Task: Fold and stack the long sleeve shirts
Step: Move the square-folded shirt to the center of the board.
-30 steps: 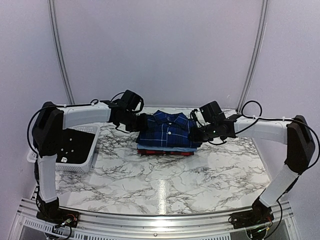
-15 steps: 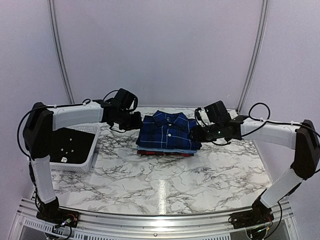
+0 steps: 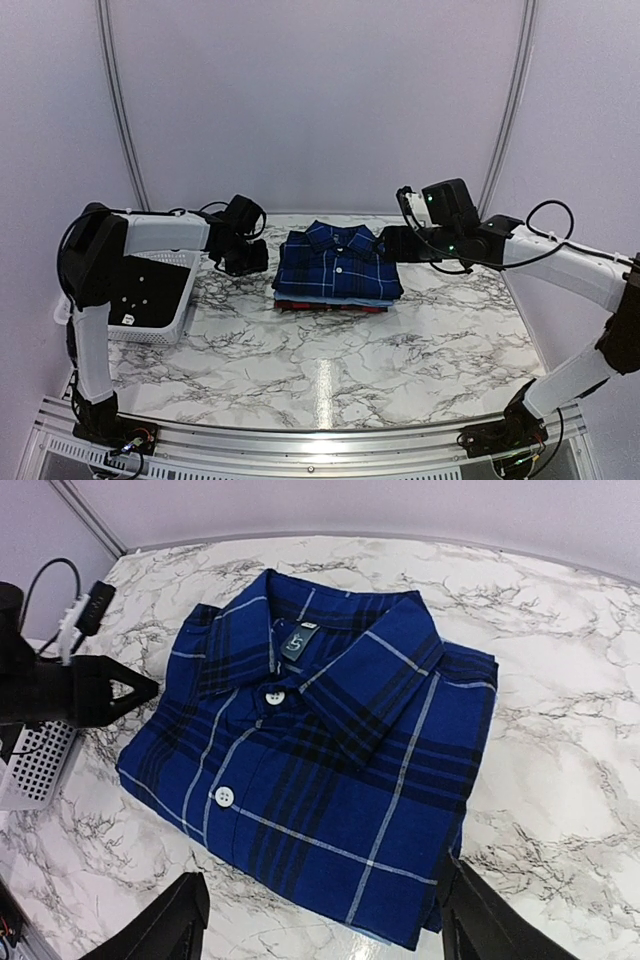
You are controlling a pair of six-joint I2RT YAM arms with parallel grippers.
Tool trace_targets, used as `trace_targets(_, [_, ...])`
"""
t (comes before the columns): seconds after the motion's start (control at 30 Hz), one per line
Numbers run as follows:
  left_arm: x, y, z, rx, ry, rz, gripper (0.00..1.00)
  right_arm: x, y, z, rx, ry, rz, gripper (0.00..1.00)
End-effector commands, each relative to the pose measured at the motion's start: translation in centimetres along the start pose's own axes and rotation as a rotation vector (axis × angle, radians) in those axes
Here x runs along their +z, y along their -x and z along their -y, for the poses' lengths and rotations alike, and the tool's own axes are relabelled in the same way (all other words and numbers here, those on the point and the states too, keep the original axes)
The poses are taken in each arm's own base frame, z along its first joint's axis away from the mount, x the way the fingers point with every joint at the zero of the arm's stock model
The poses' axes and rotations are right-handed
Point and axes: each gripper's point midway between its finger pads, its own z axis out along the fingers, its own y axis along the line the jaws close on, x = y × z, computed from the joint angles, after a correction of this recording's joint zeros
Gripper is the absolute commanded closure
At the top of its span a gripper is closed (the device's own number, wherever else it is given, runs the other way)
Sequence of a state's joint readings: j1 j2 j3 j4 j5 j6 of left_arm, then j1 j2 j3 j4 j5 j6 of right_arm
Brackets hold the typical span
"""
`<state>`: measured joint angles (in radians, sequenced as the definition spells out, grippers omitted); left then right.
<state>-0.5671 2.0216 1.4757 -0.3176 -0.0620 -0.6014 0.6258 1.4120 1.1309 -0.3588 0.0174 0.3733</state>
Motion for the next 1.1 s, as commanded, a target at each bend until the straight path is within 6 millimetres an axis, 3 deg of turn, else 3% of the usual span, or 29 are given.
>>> trace_targets(0.0, [2.5,-0.6,0.5,-0.019,0.011,-0.047,0.68,-2.4,2.2,-0.2,0.000,-0.021,0.064,0.25])
trace_targets(0.37, [6.2,-3.0,4.4,-0.022,-0.037,-0.110,0.71,-5.2,3.0,-0.1,0.000,-0.020,0.124,0.22])
trace_targets(0.73, [8.3,-5.0,14.4,0.014,-0.231,-0.157,0.72,-5.7,2.4,-0.2,-0.004,-0.008,0.109,0.22])
trace_targets(0.9, [7.2,-4.2,18.4,0.034,-0.322,-0.133,0.71,-5.1,1.5,-1.0,0.017,0.042,0.084,0.20])
trace_targets(1.0, [6.2,-2.5,18.7,0.032,-0.333,-0.094,0.69,-4.6,1.1,-1.9,0.017,0.067,0.075,0.19])
trace_targets(1.07, [5.5,-1.5,17.8,0.017,-0.313,-0.082,0.68,-3.9,0.7,-2.8,0.007,0.083,0.059,0.19])
